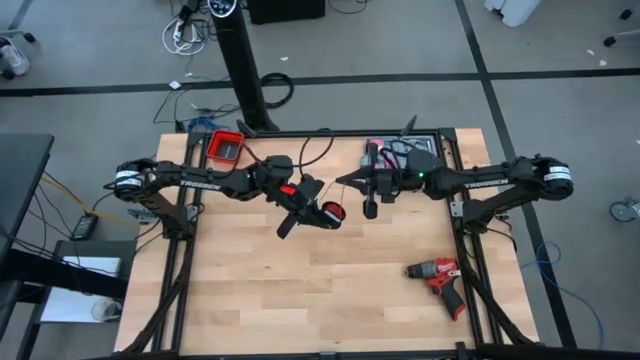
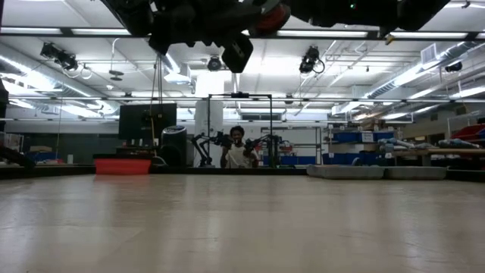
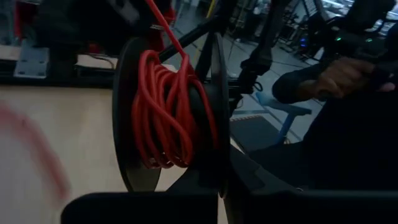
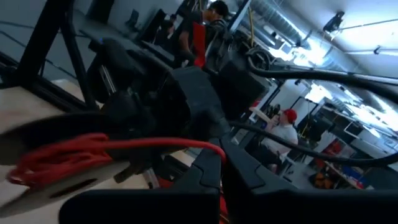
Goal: Coil cords
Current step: Coil the red wire onto the black spool
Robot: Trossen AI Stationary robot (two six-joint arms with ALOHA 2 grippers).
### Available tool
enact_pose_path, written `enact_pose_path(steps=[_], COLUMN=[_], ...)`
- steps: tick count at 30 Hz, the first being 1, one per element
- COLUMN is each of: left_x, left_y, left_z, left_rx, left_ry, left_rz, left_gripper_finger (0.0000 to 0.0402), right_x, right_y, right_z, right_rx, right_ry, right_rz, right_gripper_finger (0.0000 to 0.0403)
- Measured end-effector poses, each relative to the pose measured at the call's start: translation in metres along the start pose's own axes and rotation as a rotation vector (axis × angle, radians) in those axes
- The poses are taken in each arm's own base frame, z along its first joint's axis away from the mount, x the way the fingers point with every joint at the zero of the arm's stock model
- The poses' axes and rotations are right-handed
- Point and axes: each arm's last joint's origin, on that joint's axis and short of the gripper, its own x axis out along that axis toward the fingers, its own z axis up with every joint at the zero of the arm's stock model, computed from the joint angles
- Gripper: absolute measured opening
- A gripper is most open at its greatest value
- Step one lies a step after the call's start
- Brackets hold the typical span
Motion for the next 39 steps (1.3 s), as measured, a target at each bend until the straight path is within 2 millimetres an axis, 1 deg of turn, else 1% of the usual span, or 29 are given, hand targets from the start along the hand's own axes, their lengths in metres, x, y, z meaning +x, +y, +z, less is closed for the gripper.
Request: enact_pose_path(steps=[6,10,14,18,24,28,36,39], left_x=[0.000,0.000,0.000,0.000,0.000,-0.001,-0.002,-0.001], left_y=[-0.001,-0.001,-0.001,-0.001,-0.001,0.002,0.006,0.006], left_z=[0.001,0.001,0.001,0.001,0.002,0.003,0.004,0.006], left_rx=[0.033,0.041,0.062,0.090,0.259,0.368,0.561,0.593], left_ry=[-0.006,-0.006,-0.007,-0.006,-0.022,-0.022,-0.014,-0.031], left_rz=[-0.036,-0.036,-0.036,-0.035,-0.028,0.038,0.175,0.200], left_gripper_finger=[0.0006,0.0006,0.0006,0.0006,0.0006,0.0006,0.0006,0.0006], right_x=[0.014,0.024,0.034,0.036,0.036,0.038,0.036,0.035], right_y=[0.012,0.018,0.023,0.024,0.019,0.022,0.025,0.027], right_z=[-0.012,-0.007,-0.004,-0.004,-0.010,-0.015,-0.024,-0.027], right_rx=[0.015,0.051,0.076,0.088,0.150,0.172,0.235,0.248], right_ry=[0.000,-0.009,0.047,0.066,0.048,0.066,0.178,0.217], right_rz=[0.015,0.046,0.121,0.182,0.225,0.238,0.243,0.255], right_gripper_finger=[0.0000,0.0000,0.0000,0.0000,0.0000,0.0000,0.0001,0.0002])
